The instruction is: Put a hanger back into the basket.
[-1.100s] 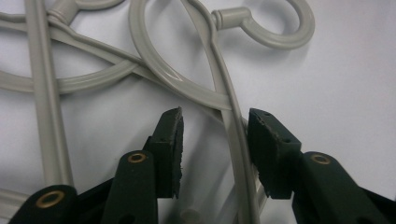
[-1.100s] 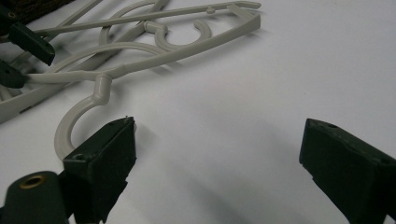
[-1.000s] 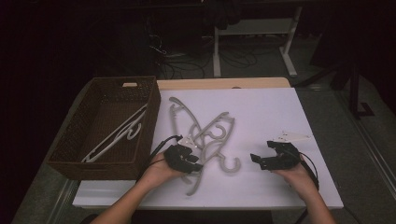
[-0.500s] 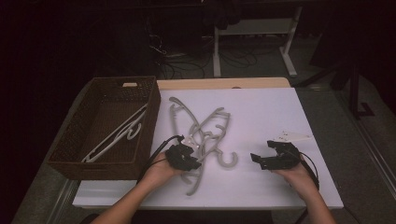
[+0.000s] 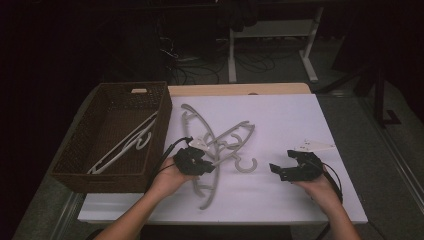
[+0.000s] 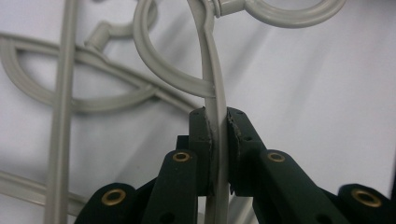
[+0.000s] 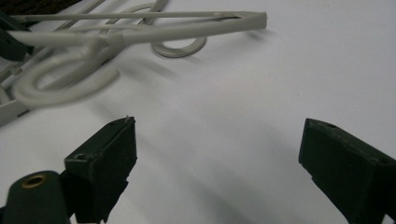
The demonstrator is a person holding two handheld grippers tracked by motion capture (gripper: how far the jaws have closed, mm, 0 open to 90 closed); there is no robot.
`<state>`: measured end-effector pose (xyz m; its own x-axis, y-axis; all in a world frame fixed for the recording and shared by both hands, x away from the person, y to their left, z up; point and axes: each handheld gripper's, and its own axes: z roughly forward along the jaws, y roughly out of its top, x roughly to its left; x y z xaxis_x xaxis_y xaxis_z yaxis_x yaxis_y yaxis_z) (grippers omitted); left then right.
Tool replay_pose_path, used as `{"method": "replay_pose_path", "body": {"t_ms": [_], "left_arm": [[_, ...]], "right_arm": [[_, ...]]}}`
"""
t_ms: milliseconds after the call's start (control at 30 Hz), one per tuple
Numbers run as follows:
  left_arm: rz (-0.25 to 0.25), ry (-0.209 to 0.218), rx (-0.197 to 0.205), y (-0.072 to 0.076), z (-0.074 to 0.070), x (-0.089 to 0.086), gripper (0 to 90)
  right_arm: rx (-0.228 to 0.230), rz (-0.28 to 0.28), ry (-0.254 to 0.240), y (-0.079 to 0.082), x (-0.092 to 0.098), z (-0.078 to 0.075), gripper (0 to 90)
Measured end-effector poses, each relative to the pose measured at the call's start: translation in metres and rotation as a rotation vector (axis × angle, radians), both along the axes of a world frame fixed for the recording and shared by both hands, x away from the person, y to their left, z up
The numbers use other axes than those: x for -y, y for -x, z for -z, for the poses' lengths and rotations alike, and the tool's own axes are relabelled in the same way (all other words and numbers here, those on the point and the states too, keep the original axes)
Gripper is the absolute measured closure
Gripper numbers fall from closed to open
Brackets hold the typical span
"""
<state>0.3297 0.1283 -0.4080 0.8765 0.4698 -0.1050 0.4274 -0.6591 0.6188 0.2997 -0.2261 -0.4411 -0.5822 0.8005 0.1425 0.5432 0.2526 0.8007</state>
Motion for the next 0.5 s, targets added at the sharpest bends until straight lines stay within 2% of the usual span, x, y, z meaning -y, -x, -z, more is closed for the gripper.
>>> {"method": "replay_pose_path", "body": {"t_ms": [167,333,500], "left_arm": [[0.006,0.032,0.006,0.002,-0.021,0.0,82.3],[0.011,0.086,0.025,0.004,-0.053,-0.005,82.3],[0.024,0.105,0.046,0.004,-0.088,-0.014,82.3]], "right_arm": [[-0.001,0.002,-0.003,0.0,0.001,0.0,10.6],[-0.003,0.011,-0.009,0.0,0.003,0.0,10.6],[-0.004,0.014,-0.011,0.0,0.003,0.0,10.6]]}}
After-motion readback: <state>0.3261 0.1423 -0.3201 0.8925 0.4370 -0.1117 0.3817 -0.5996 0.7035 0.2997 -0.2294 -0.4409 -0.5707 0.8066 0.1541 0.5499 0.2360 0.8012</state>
